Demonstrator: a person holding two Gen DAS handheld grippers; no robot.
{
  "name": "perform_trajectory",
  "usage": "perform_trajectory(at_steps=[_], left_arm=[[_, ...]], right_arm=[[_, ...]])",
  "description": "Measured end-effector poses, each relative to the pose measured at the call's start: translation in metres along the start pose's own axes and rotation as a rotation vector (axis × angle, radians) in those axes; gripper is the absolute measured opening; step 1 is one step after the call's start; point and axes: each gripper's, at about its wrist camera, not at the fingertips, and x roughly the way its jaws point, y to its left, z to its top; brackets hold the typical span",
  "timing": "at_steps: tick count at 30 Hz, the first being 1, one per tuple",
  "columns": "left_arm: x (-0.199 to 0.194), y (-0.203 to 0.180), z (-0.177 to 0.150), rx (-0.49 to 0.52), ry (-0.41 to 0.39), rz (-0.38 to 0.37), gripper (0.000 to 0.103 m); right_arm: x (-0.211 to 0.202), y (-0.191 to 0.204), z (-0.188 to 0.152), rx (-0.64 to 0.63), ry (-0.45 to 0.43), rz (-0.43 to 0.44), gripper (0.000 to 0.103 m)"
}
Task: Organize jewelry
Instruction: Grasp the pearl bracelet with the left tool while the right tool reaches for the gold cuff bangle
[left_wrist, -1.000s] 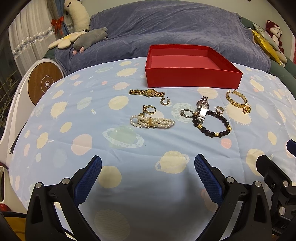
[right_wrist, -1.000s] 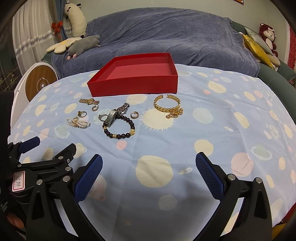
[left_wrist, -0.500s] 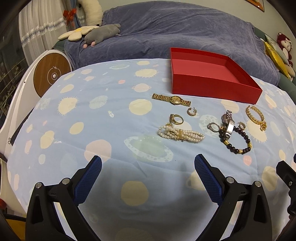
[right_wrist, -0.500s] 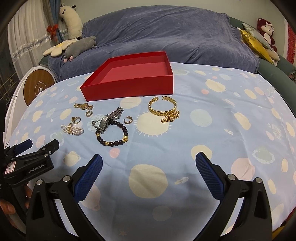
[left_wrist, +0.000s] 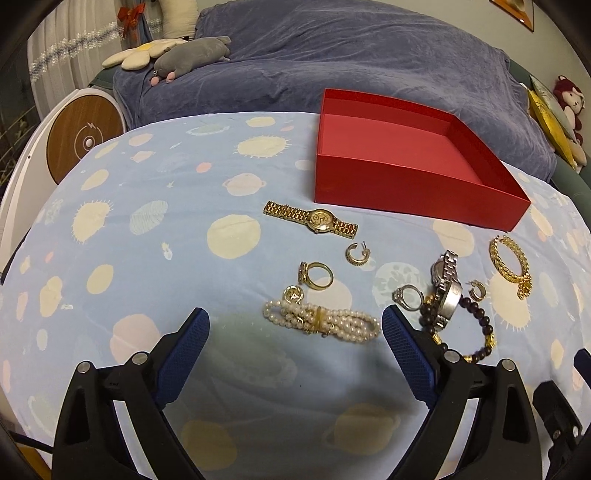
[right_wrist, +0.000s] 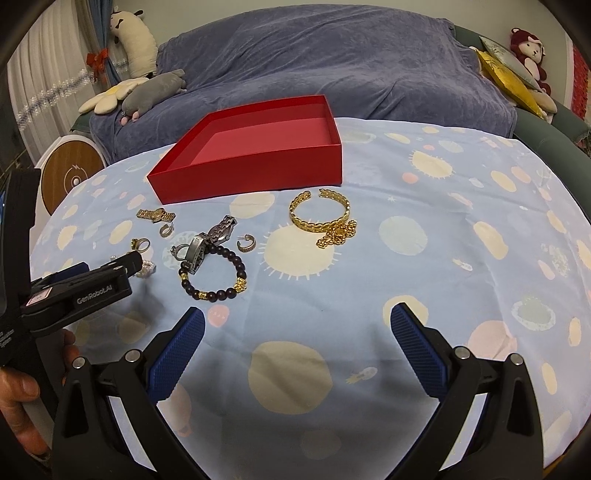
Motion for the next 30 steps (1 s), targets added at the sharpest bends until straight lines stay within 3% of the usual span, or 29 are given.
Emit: perform_trajectory(at_steps=[4,7,16,20,21,25,30], left_arm=[[0.018,0.000,0.002,-0.022,0.057,0.041,0.091],[0.017,0.005,-0.001,-0.031,0.046,0.034,0.091],[0.005,0.004,-0.013,0.017,0.040,-0.046,0.055],[0.004,0.007,-0.011,0.012,0.036,-0.082,0.019],[0.004,0.009,-0.010,0.005,0.039,-0.096,0.015],[0.001,0.014,-0.008,0.005,0.031,-0.129,0.008],[-0.008,0.027,-0.006,0.000,0.022,-0.163,0.007]], right_arm=[[0.004,0.003,-0.002,-0.017,0.011,-0.001,0.098],[0.006,0.004,-0.002,-0.018,0.016,0.006,0.098],[0.005,0.008,-0.001,-0.026,0.010,0.010,0.098],[0.005,0.009,-0.001,-0.028,0.007,0.006,0.098],[0.005,0.009,-0.001,-0.029,0.006,0.004,0.098],[0.006,0.009,0.000,-0.029,0.005,-0.002,0.098],[0.006,0.009,0.000,-0.030,0.002,-0.001,0.098]])
